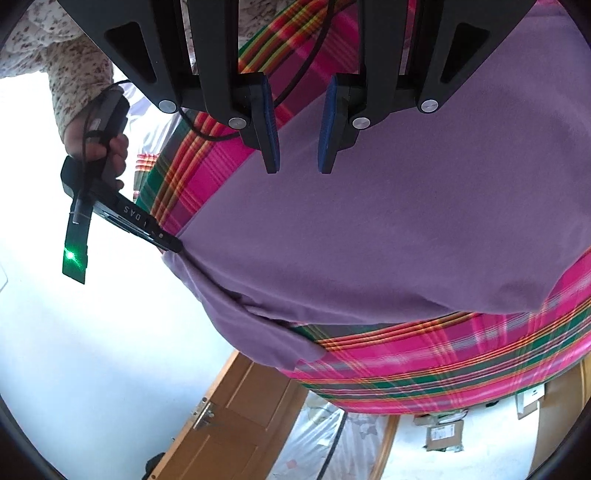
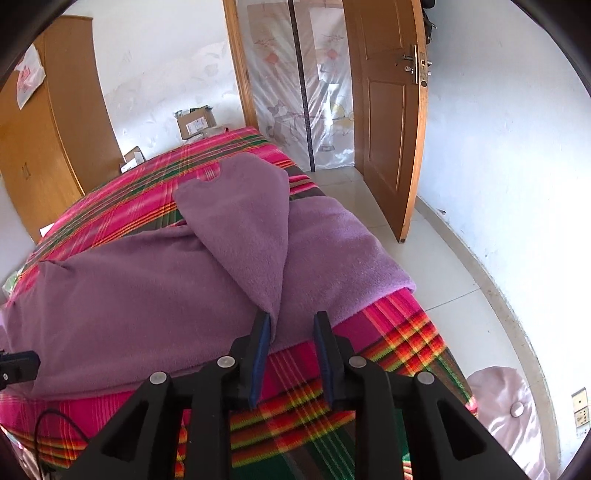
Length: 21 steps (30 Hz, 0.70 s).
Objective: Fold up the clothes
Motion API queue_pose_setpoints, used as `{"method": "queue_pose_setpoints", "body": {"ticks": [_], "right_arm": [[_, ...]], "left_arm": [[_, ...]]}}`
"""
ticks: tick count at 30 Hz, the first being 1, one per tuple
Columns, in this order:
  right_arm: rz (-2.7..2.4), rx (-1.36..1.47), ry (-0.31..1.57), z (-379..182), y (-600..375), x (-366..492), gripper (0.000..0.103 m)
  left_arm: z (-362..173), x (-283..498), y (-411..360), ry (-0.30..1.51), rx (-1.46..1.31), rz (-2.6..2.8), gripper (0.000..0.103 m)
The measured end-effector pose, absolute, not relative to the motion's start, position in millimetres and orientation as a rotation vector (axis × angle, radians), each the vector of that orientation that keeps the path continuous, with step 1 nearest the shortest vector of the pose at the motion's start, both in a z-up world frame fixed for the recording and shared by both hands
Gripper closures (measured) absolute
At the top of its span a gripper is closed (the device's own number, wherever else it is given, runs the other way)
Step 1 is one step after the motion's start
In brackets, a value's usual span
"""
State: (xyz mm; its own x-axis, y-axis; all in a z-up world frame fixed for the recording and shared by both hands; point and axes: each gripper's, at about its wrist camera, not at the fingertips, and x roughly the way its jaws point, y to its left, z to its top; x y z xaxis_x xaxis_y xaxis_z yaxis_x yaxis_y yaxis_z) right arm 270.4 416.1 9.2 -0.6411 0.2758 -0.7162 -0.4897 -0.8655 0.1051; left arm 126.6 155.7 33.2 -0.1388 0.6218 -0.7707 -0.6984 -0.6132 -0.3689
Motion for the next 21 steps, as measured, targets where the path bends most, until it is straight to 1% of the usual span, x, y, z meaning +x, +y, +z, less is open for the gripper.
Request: {"method": "queue_pose_setpoints", "body": {"ticks": [6,12,15,18,21], "right_arm": [[2.485,-0.979,0.383,20.6,418.3,285.5,0.078],[2.569,-0.951,0.350,33.0,407.6,286.2,0.078],[2.600,-0.990,0.348,27.2,399.1,277.7,0.078],[2.630,-1.033,0.367,18.2,390.7,268.0,0.078],[2.645,-1.072,0.322,10.5,380.6,259.6,0.078]], "left_arm": [[19.9,125.3,165.8,0.121,-1.266,1.839,0.081],[17.0,129.2,171.7,0.141,-1.258,1.852,0.080],[16.0,129.6,174.0,0.148,-1.254,1.869,0.077],[16.6,131.7,177.7,0.177,-1.244,1.893,0.077],[17.9,135.1,183.2,0.222,-1.232,1.926,0.077]]}}
